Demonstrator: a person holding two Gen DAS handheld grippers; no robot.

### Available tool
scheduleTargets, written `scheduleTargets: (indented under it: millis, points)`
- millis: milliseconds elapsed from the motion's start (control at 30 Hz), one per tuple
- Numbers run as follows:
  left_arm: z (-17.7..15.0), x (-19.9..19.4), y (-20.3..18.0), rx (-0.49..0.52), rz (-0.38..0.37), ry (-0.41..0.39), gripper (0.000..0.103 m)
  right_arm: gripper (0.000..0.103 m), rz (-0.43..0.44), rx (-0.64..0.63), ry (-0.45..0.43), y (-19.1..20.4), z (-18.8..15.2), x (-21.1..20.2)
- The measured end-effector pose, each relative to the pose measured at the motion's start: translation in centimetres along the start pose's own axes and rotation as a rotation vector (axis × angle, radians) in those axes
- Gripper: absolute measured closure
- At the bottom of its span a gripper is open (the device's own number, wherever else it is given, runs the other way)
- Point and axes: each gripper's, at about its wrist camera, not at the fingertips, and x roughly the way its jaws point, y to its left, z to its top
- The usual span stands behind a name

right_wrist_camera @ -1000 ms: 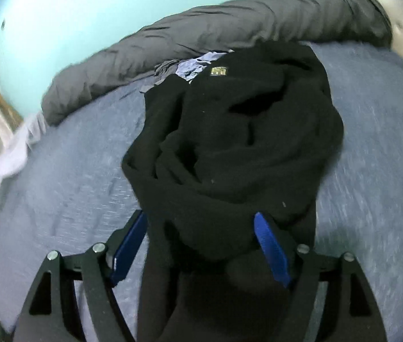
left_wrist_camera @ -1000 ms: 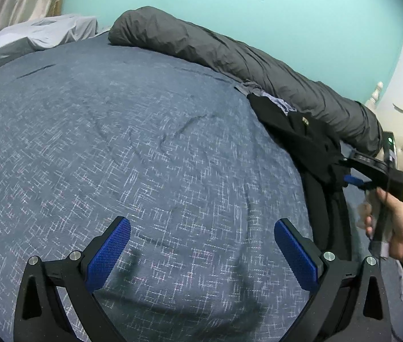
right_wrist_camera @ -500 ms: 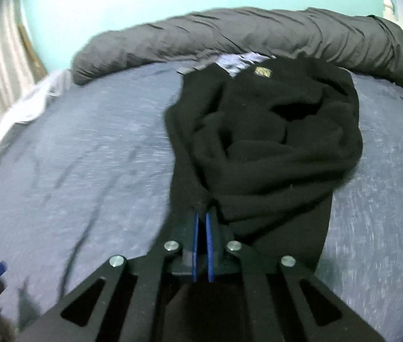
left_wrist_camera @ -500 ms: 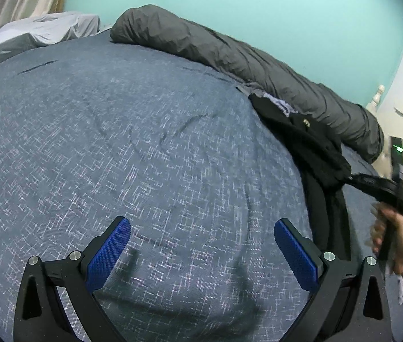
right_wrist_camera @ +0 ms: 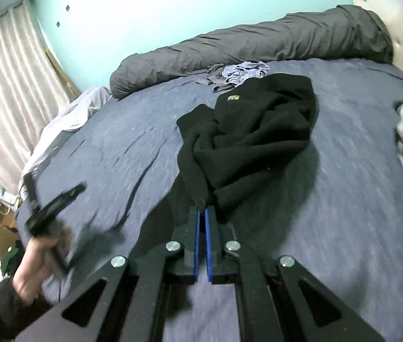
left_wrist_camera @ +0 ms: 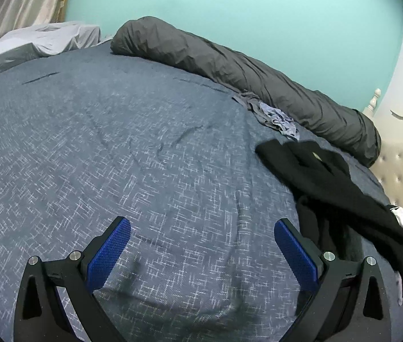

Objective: Fold clothes
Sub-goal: 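Drag the black garment across the bed with the right gripper, then regrasp the black garment near its yellow patch with the right gripper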

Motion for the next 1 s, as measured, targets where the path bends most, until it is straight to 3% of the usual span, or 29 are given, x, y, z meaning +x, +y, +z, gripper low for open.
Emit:
scheduleTargets:
  millis: [133,300,367,467,533,600,667,733,867,1000]
  points:
    - [-0.1,0.0,-0.4,0.004,-0.005,0.004,0.000,0.100,-0.056,0.014,0.036,-1.6,-3.8,-4.9]
    - [-0.3,0.2,-0.8,0.012,-0.008,0.007,0.000,0.101,-0.166,0.080,0.130,-5.8,-6.6,-6.8]
    - [-0.3,0.4,-1.0,0.010,-0.010,0.009,0.000,0.101,-0.225,0.124,0.130,-7.1,-6.9,-7.2]
    - [-0.3,0.5,-1.2,0.013,-0.008,0.008,0.000,0.096,-0.231,0.185,0.033,-7.8,-5.4,-8.2]
    - [-0.3,0.7,-1.3,0.013,-0.009,0.008,0.000,0.066,-0.218,0.155,0.047,-6.3,-4.0,-5.1]
    - [-0.3,0.8,-1.4,0.021,-0.008,0.008,0.000,0.056,-0.205,0.125,0.062,-4.8,-2.6,-2.0]
    - [-0.4,0.8,-1.6,0.031,-0.003,0.007,0.000,0.054,-0.192,0.094,0.078,-3.4,-1.2,1.1]
    - [-0.4,1.0,-1.7,0.037,0.000,0.012,0.000,0.044,-0.179,0.064,0.093,-1.9,0.2,4.2]
    - [-0.2,1.2,-1.4,0.036,0.009,0.013,0.000,0.044,-0.153,0.003,0.123,1.1,3.1,10.4]
    - [-0.1,1.4,-1.0,0.029,0.014,0.013,0.000,0.044,-0.165,0.018,0.172,1.2,2.9,14.8]
